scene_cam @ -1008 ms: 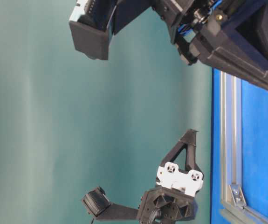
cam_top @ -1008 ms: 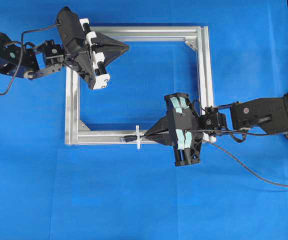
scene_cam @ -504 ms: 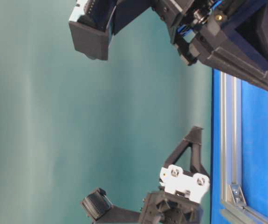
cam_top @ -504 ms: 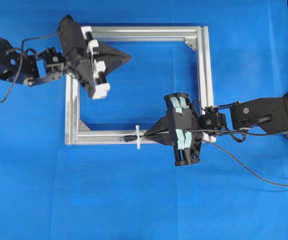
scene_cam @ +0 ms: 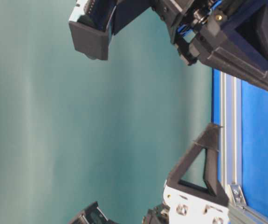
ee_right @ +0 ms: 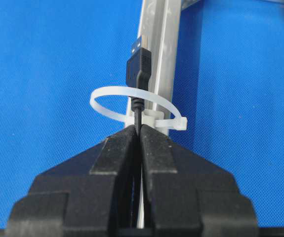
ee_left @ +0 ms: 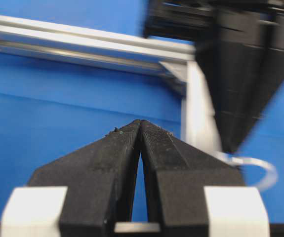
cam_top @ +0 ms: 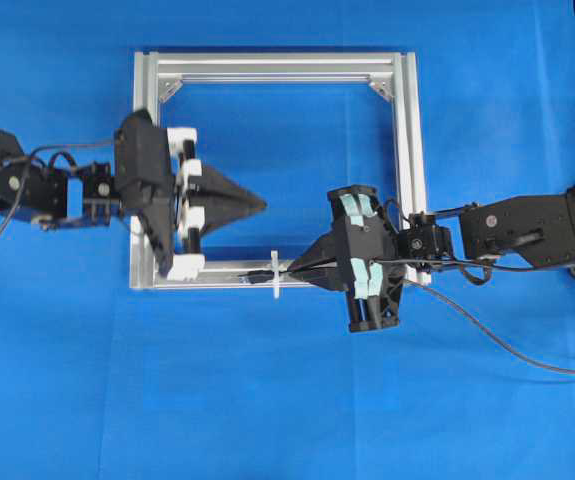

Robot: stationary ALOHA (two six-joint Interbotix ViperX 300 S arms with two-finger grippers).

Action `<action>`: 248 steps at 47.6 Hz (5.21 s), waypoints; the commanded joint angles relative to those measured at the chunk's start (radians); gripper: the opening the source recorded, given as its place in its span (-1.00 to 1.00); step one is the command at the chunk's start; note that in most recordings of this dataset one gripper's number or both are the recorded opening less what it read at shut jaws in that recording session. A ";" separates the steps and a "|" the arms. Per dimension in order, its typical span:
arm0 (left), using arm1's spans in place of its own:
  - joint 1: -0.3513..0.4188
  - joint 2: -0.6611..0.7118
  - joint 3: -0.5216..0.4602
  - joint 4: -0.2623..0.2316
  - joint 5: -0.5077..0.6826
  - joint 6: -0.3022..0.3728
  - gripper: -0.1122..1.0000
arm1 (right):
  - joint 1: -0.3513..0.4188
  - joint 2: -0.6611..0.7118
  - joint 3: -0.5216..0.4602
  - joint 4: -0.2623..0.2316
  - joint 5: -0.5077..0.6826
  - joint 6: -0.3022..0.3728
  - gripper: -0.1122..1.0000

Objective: Insert the wire through the string loop located in the center.

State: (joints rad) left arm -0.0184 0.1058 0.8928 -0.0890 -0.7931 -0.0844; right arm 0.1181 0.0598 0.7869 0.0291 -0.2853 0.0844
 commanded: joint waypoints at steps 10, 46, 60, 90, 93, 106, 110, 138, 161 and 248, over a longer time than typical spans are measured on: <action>-0.120 -0.028 -0.009 0.002 -0.009 -0.028 -0.80 | -0.002 -0.011 -0.017 0.000 -0.012 0.000 -0.84; -0.164 -0.021 -0.029 0.002 0.028 -0.009 -0.71 | -0.002 -0.011 -0.015 -0.002 -0.020 -0.003 -0.84; -0.163 -0.021 -0.031 0.002 0.037 -0.023 0.71 | -0.002 -0.012 -0.015 -0.002 -0.020 -0.003 -0.84; -0.140 0.075 -0.051 0.000 0.071 -0.026 0.85 | -0.002 -0.012 -0.015 -0.002 -0.020 -0.003 -0.84; -0.133 0.074 -0.049 0.000 0.077 -0.026 0.85 | -0.002 -0.012 -0.015 -0.002 -0.020 -0.003 -0.84; -0.133 0.075 -0.057 0.000 0.084 -0.026 0.85 | -0.002 -0.012 -0.014 -0.002 -0.020 -0.003 -0.84; -0.133 0.075 -0.055 0.000 0.086 -0.028 0.84 | -0.002 -0.012 -0.012 -0.002 -0.020 -0.003 -0.84; -0.133 0.075 -0.060 0.000 0.097 -0.028 0.84 | -0.002 -0.011 -0.012 -0.003 -0.020 -0.003 -0.84; -0.130 0.071 -0.080 0.002 0.161 -0.069 -0.66 | -0.002 -0.012 -0.014 -0.011 -0.020 -0.008 -0.84; -0.233 -0.354 0.425 0.002 0.107 -0.127 -0.66 | 0.034 -0.038 -0.038 -0.008 0.012 0.003 0.85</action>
State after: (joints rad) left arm -0.2470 -0.2071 1.2962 -0.0905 -0.6780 -0.2102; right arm 0.1488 0.0522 0.7701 0.0199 -0.2669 0.0844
